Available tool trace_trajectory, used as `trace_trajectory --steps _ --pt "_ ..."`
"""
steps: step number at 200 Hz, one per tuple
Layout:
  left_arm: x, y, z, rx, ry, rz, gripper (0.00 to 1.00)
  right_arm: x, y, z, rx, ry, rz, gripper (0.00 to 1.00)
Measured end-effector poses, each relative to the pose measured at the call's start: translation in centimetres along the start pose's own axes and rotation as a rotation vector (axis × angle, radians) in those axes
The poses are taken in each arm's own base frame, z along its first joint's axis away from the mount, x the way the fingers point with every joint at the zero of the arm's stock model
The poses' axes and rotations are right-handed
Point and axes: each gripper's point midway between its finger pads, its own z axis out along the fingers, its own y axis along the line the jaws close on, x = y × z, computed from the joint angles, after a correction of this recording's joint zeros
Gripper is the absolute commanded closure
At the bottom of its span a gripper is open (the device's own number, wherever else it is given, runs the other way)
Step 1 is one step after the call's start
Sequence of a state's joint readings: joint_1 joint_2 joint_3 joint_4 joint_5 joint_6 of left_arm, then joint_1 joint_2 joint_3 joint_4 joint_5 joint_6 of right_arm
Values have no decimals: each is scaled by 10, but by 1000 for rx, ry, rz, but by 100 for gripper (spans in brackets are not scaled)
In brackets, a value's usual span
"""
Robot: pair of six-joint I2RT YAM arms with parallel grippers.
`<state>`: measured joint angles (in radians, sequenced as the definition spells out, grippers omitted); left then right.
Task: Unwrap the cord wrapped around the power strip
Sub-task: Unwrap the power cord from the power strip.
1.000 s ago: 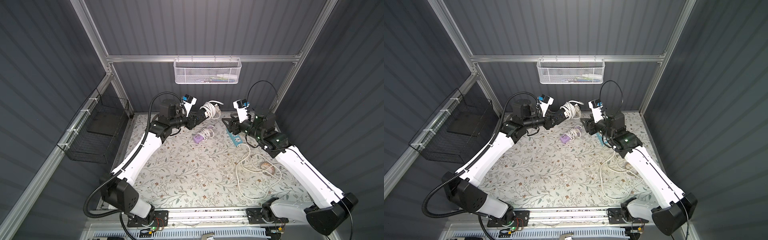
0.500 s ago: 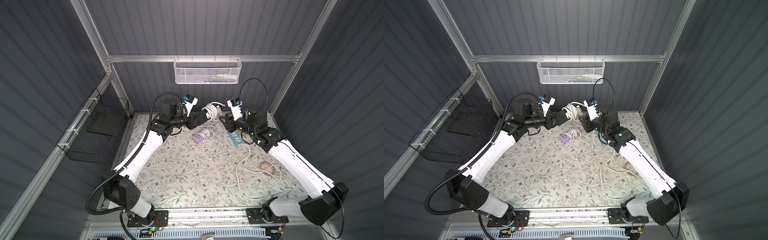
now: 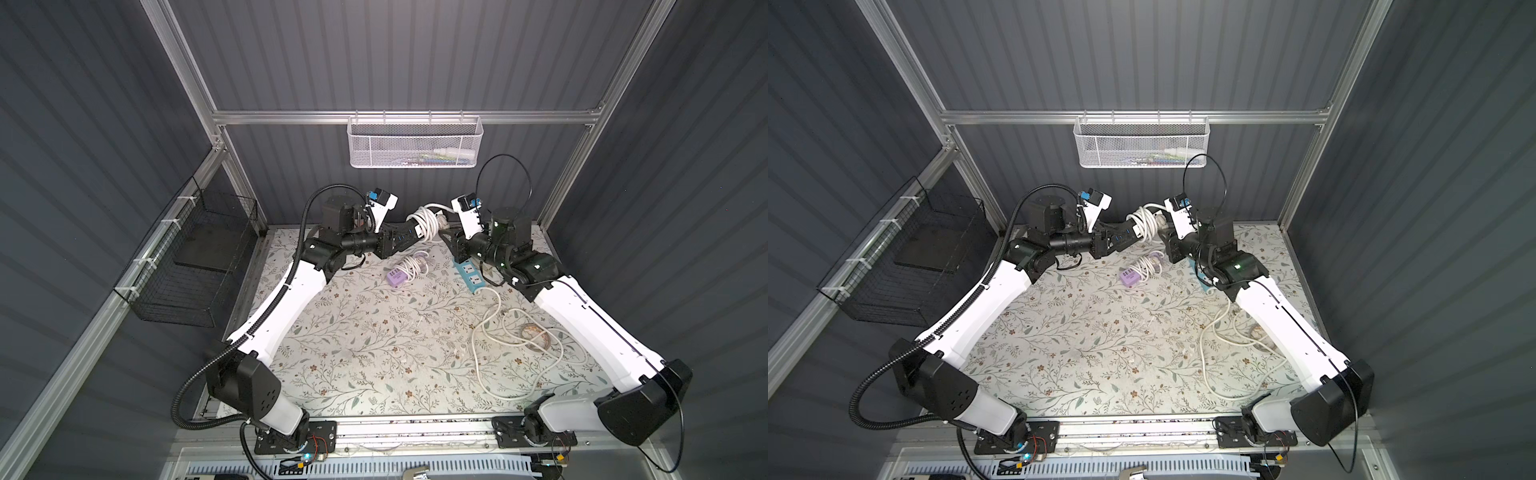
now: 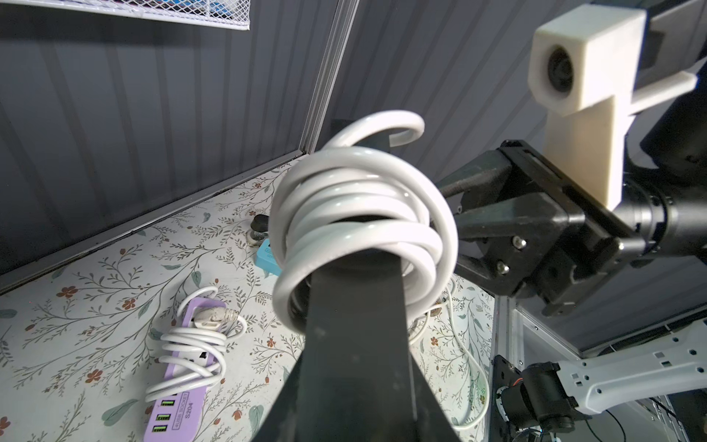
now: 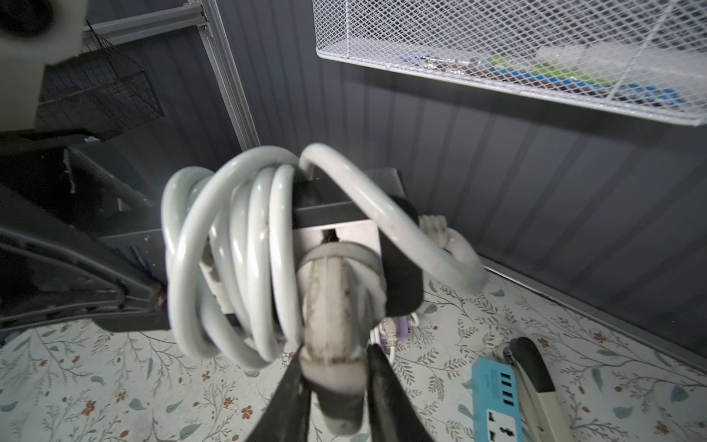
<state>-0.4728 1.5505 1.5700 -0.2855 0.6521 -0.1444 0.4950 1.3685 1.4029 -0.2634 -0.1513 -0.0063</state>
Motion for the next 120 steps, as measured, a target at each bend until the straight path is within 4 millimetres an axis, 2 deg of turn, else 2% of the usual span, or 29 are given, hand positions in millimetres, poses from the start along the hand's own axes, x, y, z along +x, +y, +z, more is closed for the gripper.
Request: trace_trajectory --steps 33,120 --pt "0 0 0 0 1 -10 100 0 0 0 3 2 -3 100" --pt "1 3 2 -21 -7 -16 100 0 6 2 72 2 -21 100"
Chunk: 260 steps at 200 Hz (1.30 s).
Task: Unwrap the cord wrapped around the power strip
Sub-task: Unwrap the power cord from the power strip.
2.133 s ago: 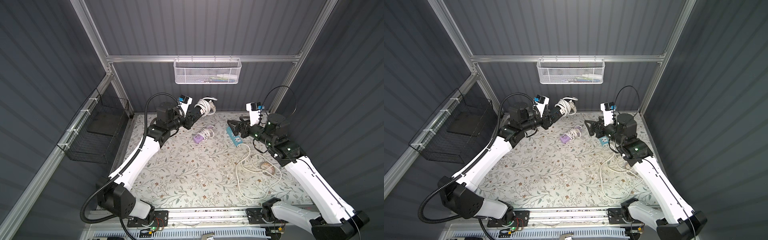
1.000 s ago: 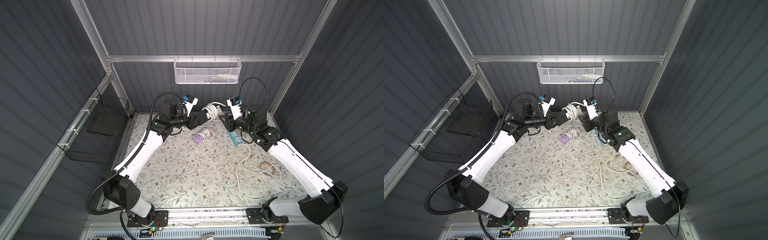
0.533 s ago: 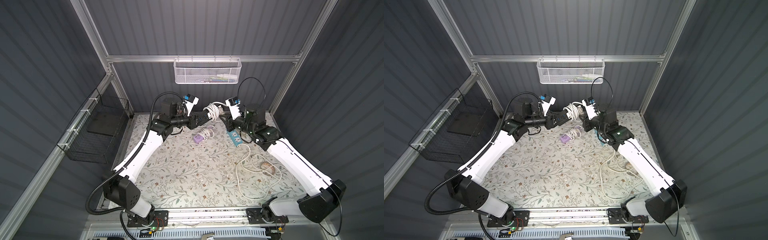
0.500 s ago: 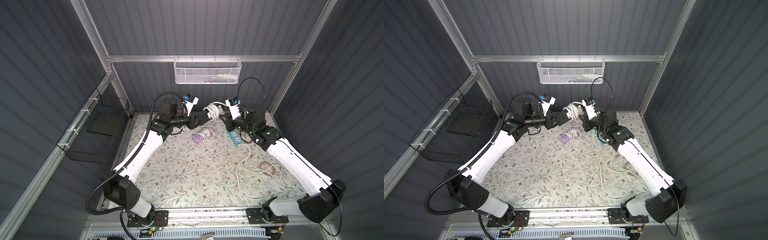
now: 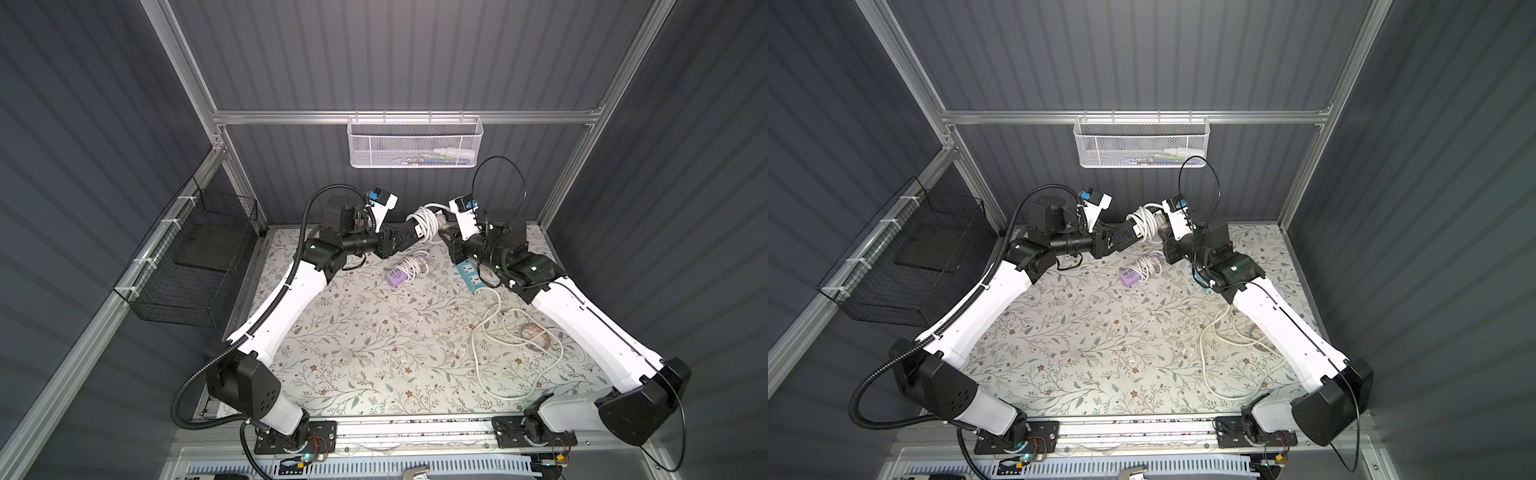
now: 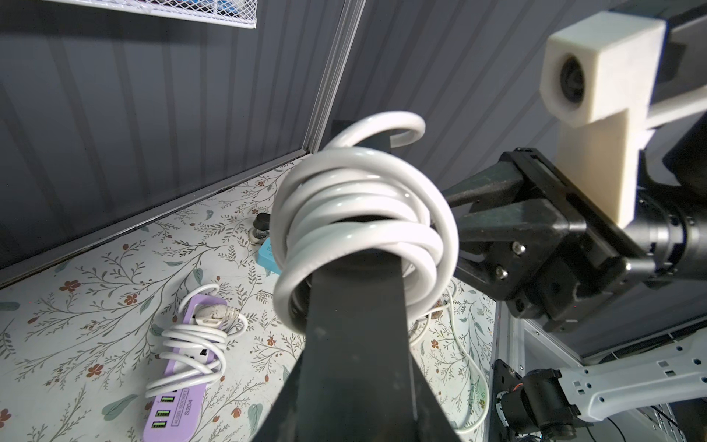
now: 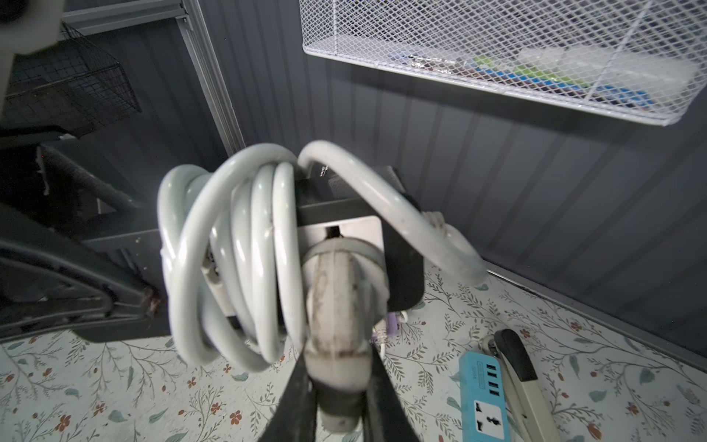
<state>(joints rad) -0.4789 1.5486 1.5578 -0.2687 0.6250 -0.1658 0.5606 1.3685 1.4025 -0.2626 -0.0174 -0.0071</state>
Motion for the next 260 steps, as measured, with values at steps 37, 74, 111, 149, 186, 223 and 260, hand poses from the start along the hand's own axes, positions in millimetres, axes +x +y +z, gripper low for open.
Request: trace_trajectory --steps 37,74,111,149,186,223,260 --pt "0 0 -1 -6 -10 4 100 0 0 0 44 0 -6 100" --pt "-3 1 0 -21 -20 13 100 -1 -11 -4 7 -4 23 100" --pt "-5 -9 6 -3 -32 35 100 -3 -22 -20 -90 -22 67 100" --pt "-4 -10 6 -6 -30 41 100 0 -21 -21 -114 -15 70 100" --pt "-2 -7 6 -20 -22 33 100 3 -10 -16 -46 -6 35 100" --pt "5 -2 -4 -59 -30 25 100 6 3 -7 19 1 0 100" --pt "5 2 -5 -80 -33 24 100 6 2 -2 38 -3 -1 100"
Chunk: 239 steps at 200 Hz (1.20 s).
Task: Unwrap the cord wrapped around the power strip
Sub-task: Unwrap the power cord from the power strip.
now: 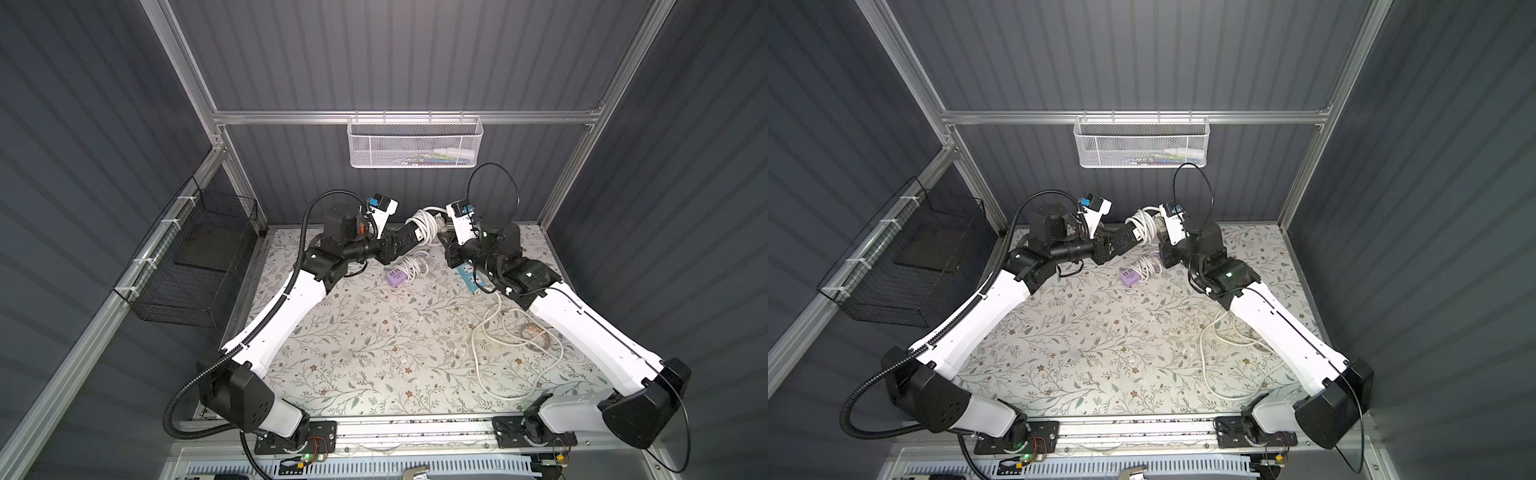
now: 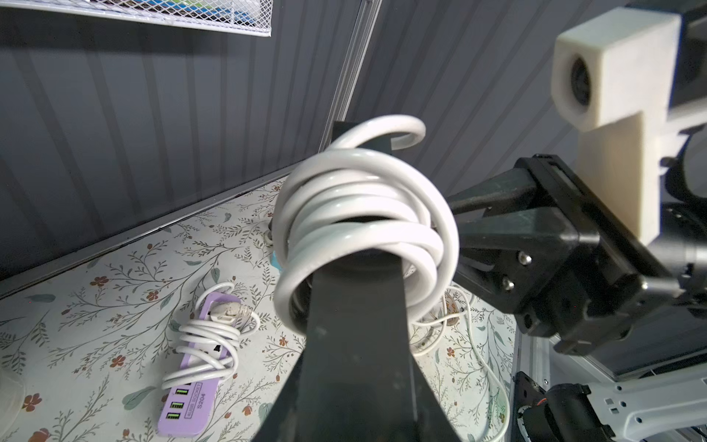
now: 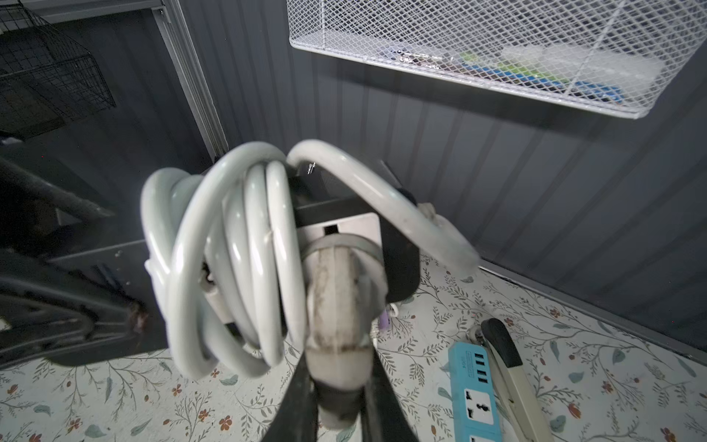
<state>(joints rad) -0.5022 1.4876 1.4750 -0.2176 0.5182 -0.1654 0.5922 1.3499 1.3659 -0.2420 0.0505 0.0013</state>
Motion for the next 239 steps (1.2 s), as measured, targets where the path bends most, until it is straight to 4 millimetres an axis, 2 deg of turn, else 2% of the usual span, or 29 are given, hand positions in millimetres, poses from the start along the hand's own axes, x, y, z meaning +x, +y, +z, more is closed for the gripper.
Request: trace_trajectory --steps 68,97,151,185,219,239 --pt "-5 -7 1 44 -19 14 100 -5 -15 -15 -155 -24 78 100" --pt "-5 -9 2 61 -17 15 100 -4 -14 -19 -176 -27 81 100" --pt "-5 -5 0 58 -17 10 100 -5 0 -15 -123 -33 66 100" --pt "-4 4 -3 37 -12 -3 100 -5 6 -2 -77 -39 72 100" --pt "-2 7 -3 23 -6 -9 100 -3 3 0 -82 -35 78 100" --pt "-4 3 -2 35 -12 -1 100 -3 -7 -6 -117 -43 102 100"
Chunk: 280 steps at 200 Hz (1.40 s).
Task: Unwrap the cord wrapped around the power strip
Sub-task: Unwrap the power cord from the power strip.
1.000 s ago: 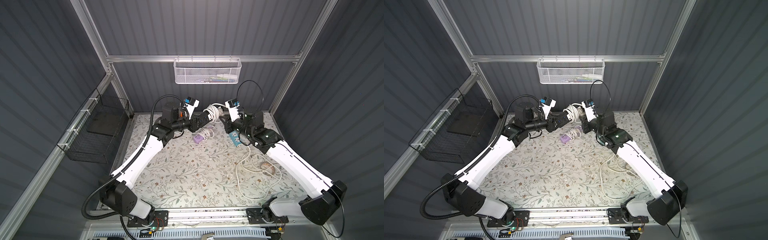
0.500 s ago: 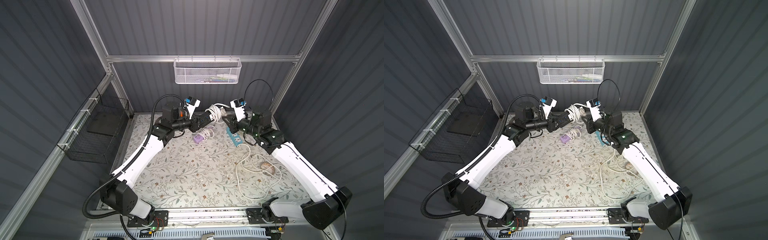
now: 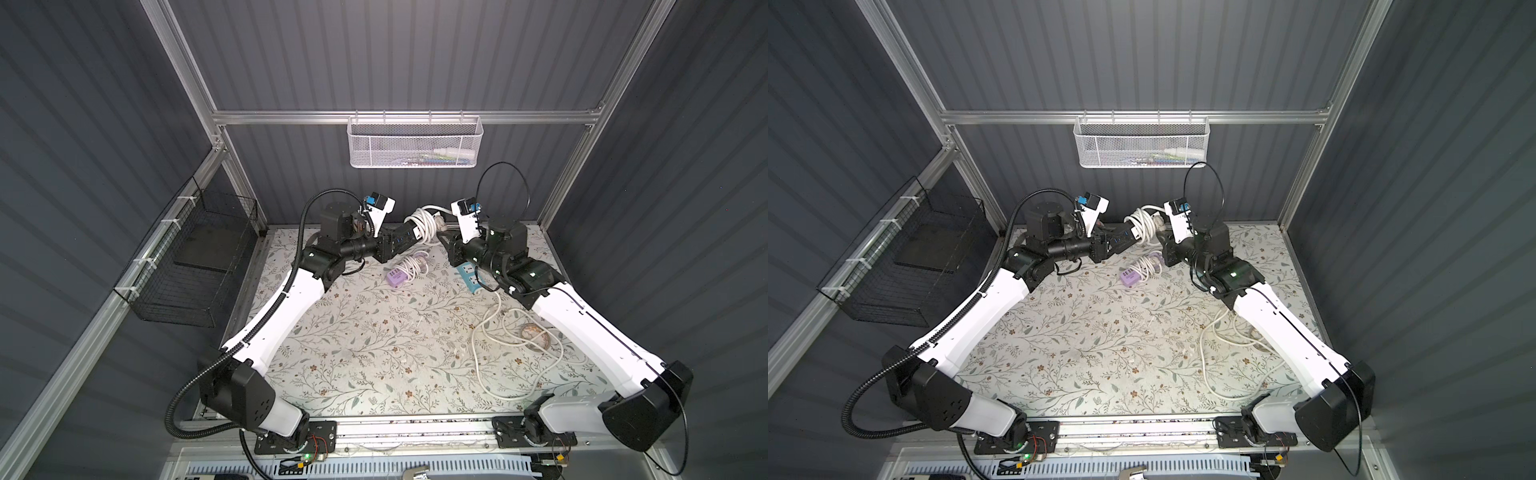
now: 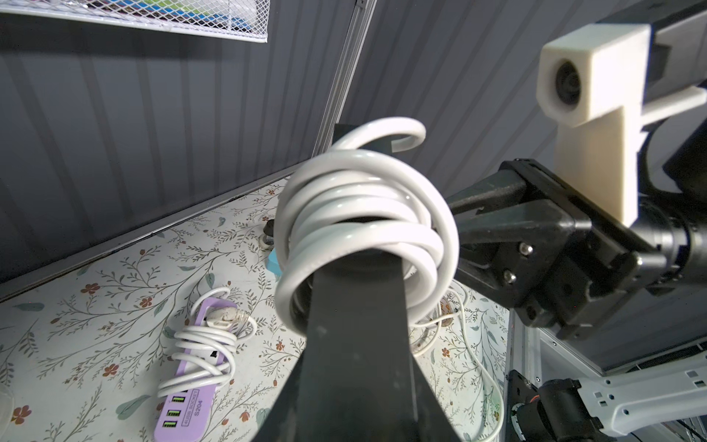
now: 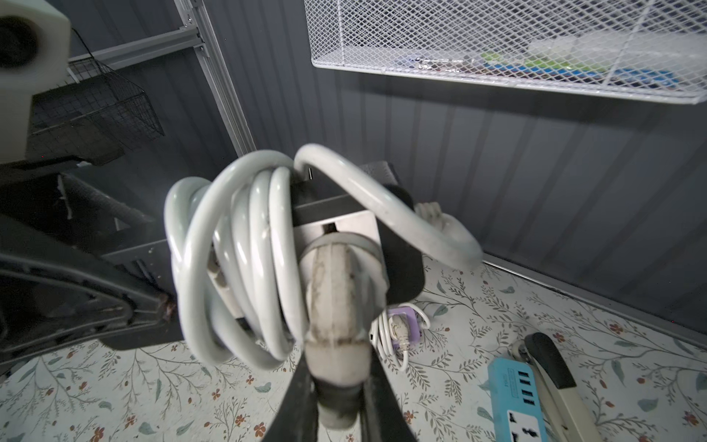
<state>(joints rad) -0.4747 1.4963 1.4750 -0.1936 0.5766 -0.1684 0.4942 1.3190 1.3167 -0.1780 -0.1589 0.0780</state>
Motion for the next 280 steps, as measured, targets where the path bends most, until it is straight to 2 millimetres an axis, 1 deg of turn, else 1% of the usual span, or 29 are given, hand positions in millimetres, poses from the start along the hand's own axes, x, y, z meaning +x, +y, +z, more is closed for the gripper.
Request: trace_trajectory --steps 16,30,54,68,88,115,139,161,190,216,235,268,280 --pt "0 -6 3 20 -1 7 100 -1 -6 -11 -39 -10 17 100" --pt "-1 -12 5 38 -5 15 100 -2 -8 -18 -66 -16 22 100" --pt "-3 -15 5 51 -13 23 100 -6 -6 -22 -95 -26 30 100" --pt "-3 -14 5 48 -12 22 100 -4 -5 -20 -107 -31 42 100" --pt "-1 -11 4 36 -7 15 100 -1 4 -14 -93 -34 38 100" --pt "1 -1 0 11 2 -2 100 2 13 1 -17 -39 20 100" --pt "5 8 -2 -17 20 -24 100 8 15 13 20 -34 23 100" --pt "6 9 -2 -25 22 -25 100 8 14 13 31 -33 23 100" --pt "5 6 -1 -16 18 -19 100 6 5 6 -2 -37 42 100" --pt "3 -5 4 18 9 -1 100 2 -5 -11 -50 -50 55 100" --pt "0 -11 5 41 -2 13 100 -2 -6 -20 -69 -58 52 100" --pt "-1 -13 5 49 -5 16 100 -2 -5 -22 -78 -58 48 100" --pt "-1 -13 5 48 -5 16 100 -2 -1 -21 -75 -58 42 100"
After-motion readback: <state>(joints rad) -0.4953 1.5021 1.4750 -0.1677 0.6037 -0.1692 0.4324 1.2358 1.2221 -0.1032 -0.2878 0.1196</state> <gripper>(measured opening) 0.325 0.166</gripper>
